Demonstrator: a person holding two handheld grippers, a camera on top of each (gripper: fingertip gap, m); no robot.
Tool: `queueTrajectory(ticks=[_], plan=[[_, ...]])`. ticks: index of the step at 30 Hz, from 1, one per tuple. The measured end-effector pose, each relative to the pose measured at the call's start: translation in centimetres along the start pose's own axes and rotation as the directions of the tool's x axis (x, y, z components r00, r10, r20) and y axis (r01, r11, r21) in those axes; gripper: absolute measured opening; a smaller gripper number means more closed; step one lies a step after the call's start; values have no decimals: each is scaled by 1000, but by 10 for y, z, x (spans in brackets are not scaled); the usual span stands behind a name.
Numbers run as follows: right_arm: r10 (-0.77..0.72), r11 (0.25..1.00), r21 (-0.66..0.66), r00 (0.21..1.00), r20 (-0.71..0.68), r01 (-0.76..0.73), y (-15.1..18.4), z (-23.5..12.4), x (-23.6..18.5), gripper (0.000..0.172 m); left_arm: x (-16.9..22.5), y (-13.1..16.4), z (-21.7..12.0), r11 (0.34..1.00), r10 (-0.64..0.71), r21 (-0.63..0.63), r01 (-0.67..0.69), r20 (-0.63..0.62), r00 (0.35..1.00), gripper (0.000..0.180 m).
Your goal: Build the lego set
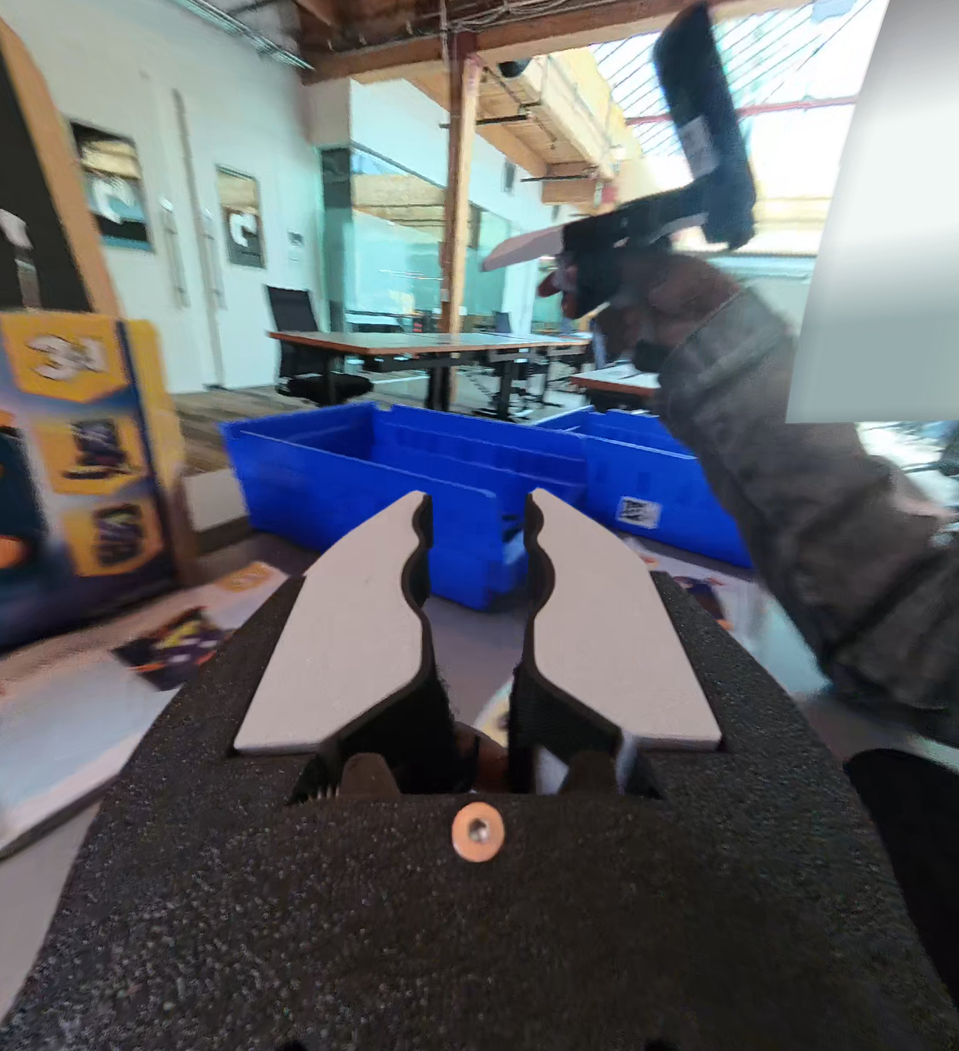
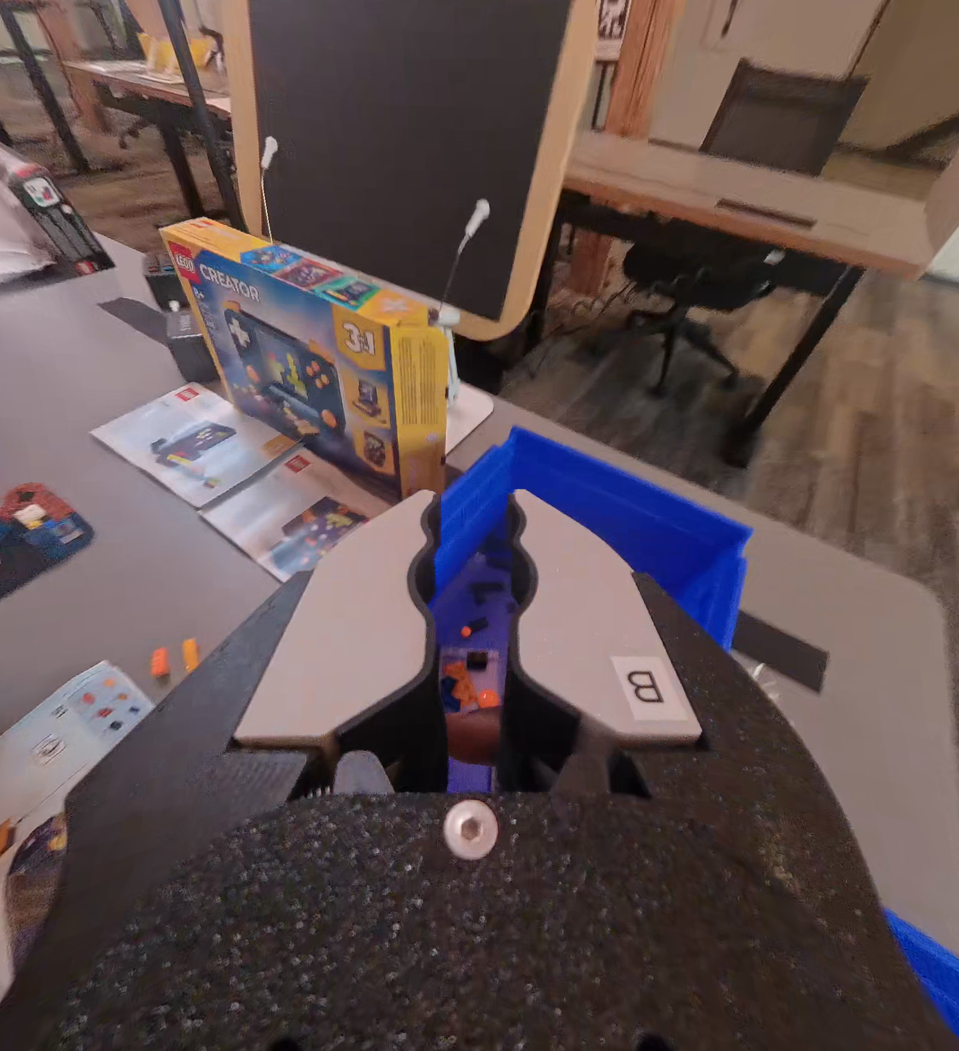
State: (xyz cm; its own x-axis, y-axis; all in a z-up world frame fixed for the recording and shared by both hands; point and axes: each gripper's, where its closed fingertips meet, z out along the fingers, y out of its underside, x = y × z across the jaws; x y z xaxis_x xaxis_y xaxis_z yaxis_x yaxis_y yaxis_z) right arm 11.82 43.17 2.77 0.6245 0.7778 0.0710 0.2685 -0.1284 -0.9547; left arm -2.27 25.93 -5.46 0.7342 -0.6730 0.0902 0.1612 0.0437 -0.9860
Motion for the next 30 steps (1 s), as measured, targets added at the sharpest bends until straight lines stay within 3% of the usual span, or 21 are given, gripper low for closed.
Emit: queueTrajectory(ticks=[3,6,8,12,15,19,23,30], plan=[[89,977,-203,993,82,-71,49,11,12,28,22,8,8,999,-52,-3,52,-64,997,29],[23,875,-483,999,45,1,112,25,26,28,22,25,11,996,79,-45,-81,-44,996,29],[8,823,-568,1000,2,-5,136,35,35,28,17,37,10,970,226,-80,-227,-28,974,28],[113,771,-617,987,-111,-157,165,62,48,19,23,43,11,905,412,-94,-416,-59,909,27],[138,714,-671,980,-145,-200,185,65,51,22,27,48,10,897,423,-105,-430,-84,902,27],[165,703,-667,969,-182,-246,189,56,60,24,23,48,9,899,419,-111,-425,-72,905,26],[193,681,-692,970,-145,-239,192,50,53,23,22,48,9,897,422,-112,-427,-66,904,26],[201,551,-829,979,25,-92,213,32,20,18,20,41,7,884,460,-85,-460,-27,888,25]])
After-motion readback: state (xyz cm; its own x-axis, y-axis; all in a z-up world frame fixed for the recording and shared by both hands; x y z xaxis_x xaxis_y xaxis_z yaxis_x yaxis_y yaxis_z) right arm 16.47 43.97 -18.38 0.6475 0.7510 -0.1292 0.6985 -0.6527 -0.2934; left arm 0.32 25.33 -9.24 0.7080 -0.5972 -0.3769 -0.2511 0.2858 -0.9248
